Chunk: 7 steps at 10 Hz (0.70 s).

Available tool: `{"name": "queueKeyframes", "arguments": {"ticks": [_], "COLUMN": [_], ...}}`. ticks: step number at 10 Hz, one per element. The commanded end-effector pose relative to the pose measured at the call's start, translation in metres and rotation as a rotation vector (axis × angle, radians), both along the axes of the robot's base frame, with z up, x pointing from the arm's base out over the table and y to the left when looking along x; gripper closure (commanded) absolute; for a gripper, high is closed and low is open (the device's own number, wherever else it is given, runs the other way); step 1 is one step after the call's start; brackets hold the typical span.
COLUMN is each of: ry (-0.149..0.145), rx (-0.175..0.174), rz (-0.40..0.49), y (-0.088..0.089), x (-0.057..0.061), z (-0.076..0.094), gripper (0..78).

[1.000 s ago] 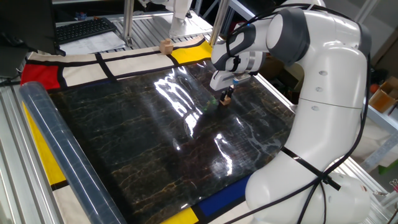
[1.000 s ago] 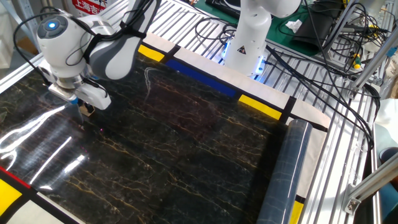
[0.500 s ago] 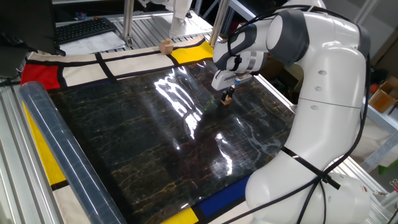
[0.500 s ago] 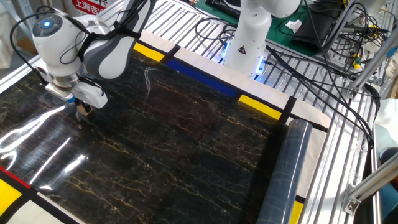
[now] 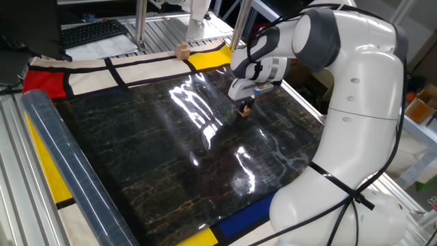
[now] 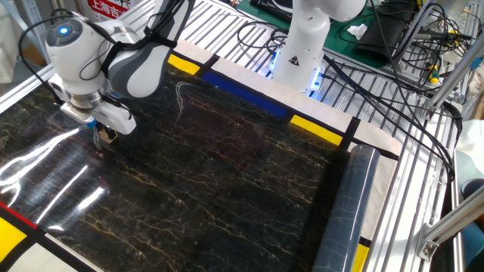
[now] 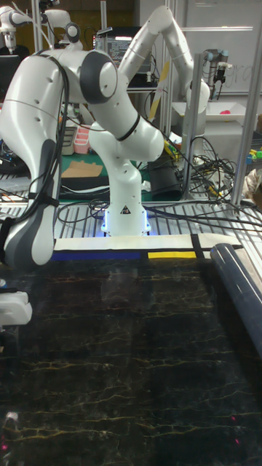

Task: Hold a small block with the gripper and sweep it from left to right on the table

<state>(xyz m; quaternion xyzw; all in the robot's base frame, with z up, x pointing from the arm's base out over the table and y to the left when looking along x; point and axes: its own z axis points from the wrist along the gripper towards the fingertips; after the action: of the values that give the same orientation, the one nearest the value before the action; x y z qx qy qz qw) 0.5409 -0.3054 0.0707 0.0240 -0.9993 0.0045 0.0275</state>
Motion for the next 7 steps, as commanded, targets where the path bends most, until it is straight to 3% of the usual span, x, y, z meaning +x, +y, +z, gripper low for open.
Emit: {"name": "queueKeyframes", "arguments": {"ticks": [1,5,7], "ry": [0.016,0.024,0.022], "rx": [0.010,0.031,0.022], "rz": [-0.031,-0.077,-0.076], "y": [0.026,0.050,0.054], "x": [-0.013,-0.023,-0.025], "z": [-0.003,0.008,0.008], "gripper": [76.4,76.4,76.4]}}
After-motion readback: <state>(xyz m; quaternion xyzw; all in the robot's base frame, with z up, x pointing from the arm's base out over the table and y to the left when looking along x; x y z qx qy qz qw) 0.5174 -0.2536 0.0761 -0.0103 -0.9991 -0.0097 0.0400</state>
